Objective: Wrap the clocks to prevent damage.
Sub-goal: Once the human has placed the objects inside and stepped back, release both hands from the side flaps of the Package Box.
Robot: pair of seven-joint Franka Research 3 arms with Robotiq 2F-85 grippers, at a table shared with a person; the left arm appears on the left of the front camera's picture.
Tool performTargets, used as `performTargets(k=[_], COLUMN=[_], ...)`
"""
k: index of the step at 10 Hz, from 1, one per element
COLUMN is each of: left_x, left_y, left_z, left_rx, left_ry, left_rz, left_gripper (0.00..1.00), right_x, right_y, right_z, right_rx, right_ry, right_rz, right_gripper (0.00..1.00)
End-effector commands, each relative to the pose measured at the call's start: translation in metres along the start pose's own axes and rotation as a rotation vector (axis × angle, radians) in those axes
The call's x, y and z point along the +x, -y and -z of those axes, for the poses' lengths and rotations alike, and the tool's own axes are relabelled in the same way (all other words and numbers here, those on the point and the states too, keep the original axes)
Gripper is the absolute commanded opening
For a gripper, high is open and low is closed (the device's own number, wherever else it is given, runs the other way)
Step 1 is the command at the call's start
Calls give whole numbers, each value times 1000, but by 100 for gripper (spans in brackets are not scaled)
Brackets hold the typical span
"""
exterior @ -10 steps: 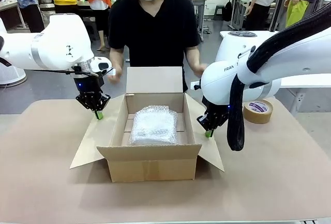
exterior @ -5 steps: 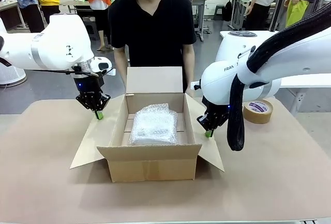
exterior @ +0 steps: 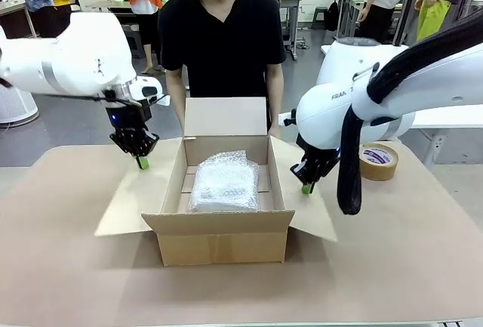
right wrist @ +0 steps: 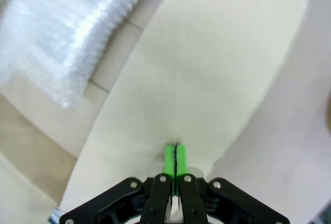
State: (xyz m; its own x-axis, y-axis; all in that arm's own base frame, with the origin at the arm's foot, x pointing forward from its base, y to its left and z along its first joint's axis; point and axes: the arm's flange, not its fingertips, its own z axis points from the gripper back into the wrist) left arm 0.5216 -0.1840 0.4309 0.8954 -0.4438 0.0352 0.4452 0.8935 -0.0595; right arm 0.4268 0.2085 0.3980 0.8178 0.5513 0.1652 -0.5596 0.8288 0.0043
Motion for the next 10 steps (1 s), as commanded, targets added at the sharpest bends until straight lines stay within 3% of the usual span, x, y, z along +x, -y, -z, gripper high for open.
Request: performTargets(k=[1,2,4,5,7,10], left_x=[-25,-33,-60,-73,-105,-125], left_y=[-1,-3,-7,-14,-27,-41], left_z=[-77,-104,-147,-159,-145,-125], left_rx=[23,-17,-111,-61,18,-14], left_ry=[-1,11,-8,-12,-63,-33], left_rz=[310,360,563,718,891,833], left_gripper=[0,0,0,0,0,0], right_x=[-25,-36,-66,-77,-101,-127], right_y=[17,23,31,41,69,94], right_z=[-65,-93,-139,-154,-165,-160], right_rx=[-73,-112,-173,-184,-151,-64], right_ry=[-24,-31,-115,-105,-99,-56], right_rz=[-229,-276,-584,-669,-730,-782], right_gripper=[1,1,1,1,1,1])
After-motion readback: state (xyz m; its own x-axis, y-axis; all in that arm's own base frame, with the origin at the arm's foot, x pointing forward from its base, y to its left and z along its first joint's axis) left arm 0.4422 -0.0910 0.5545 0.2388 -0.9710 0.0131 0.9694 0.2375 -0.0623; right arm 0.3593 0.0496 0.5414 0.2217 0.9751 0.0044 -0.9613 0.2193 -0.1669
